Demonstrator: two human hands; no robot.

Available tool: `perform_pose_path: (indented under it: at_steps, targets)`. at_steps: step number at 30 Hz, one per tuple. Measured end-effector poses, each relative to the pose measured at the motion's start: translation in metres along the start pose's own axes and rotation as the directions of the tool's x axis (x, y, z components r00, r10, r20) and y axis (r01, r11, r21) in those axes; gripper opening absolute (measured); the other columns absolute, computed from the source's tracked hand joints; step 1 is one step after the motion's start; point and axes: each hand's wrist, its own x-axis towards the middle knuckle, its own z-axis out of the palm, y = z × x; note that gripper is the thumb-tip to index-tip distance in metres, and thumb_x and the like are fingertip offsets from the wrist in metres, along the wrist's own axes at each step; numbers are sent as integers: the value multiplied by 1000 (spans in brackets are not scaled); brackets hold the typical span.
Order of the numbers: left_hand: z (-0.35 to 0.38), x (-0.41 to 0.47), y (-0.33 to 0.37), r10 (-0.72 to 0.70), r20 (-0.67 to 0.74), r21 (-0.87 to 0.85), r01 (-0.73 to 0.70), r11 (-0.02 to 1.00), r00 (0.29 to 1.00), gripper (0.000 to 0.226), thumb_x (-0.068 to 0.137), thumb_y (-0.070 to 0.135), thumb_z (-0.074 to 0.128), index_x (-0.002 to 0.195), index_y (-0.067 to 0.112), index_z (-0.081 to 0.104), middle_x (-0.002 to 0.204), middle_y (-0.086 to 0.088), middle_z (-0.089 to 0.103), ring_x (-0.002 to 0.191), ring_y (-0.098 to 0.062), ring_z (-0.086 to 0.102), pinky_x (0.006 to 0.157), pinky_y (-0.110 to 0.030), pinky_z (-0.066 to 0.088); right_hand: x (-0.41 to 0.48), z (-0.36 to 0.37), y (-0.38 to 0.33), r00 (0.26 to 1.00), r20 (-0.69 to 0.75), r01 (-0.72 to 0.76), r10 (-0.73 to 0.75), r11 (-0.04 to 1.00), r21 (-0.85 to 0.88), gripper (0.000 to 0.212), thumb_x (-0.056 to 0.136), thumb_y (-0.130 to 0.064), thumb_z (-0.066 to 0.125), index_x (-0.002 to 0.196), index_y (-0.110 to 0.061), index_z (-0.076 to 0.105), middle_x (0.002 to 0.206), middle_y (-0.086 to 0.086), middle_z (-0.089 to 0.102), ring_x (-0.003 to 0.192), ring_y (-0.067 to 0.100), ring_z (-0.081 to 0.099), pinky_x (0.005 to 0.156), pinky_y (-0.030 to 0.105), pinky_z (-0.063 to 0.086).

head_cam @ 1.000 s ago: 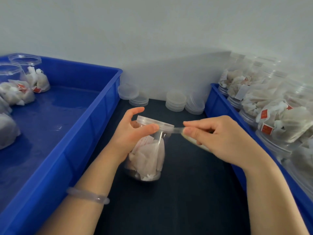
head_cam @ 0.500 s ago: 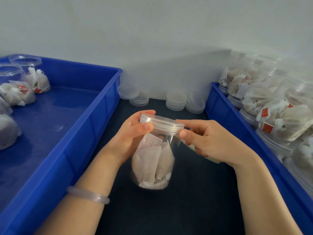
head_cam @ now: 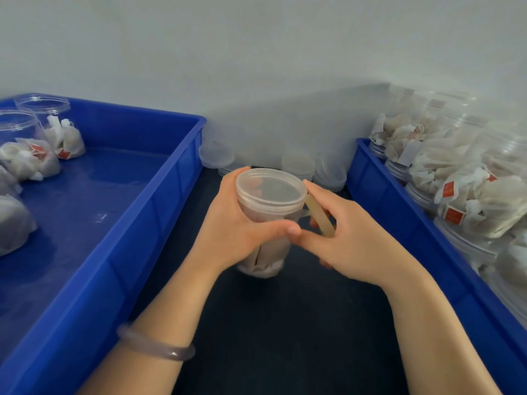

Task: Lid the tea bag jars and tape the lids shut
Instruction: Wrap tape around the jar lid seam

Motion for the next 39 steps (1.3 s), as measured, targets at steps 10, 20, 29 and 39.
perform_pose_path:
  at_steps: [10, 20, 29, 39]
  targets:
    - [-20, 5, 4, -89, 170, -198, 123, 973, 981, 67, 47, 52, 79, 107, 28, 62, 97, 12, 72, 93, -4, 67, 71, -13, 51, -16, -26, -13, 990, -71, -116, 119, 992, 40, 64, 53, -74, 52, 110, -47, 62, 59, -11, 68, 45, -4, 54, 48, 9, 40]
    - [-18, 3, 15, -77, 305, -299, 172, 939, 949, 88, 41, 69, 80, 111, 17, 64, 98, -1, 72, 93, -18, 68, 76, -26, 54, -12, -25, -8, 992, -78, -96, 103, 991, 96, 73, 51, -74, 54, 116, -44, 61, 60, -7, 68, 44, -1, 54, 48, 10, 40]
    - [-16, -3, 21, -54, 325, -272, 148, 951, 944, 112, 43, 74, 76, 133, 13, 49, 121, 0, 66, 114, -14, 61, 88, -25, 51, -11, -21, -6, 992, 123, -34, -11, 934, 355, 41, 65, -62, 61, 106, -61, 63, 62, 16, 38, 51, 20, 31, 46, 26, 33]
    - [-3, -3, 18, 5, 27, 0, -5, 1000, 1000, 97, 38, 60, 76, 124, 31, 43, 108, 20, 61, 102, 15, 55, 78, -2, 42, -9, -15, -8, 994, 2, 113, -113, 988, 108, 50, 82, -43, 68, 127, -52, 49, 92, -17, 69, 75, 1, 65, 64, 20, 54]
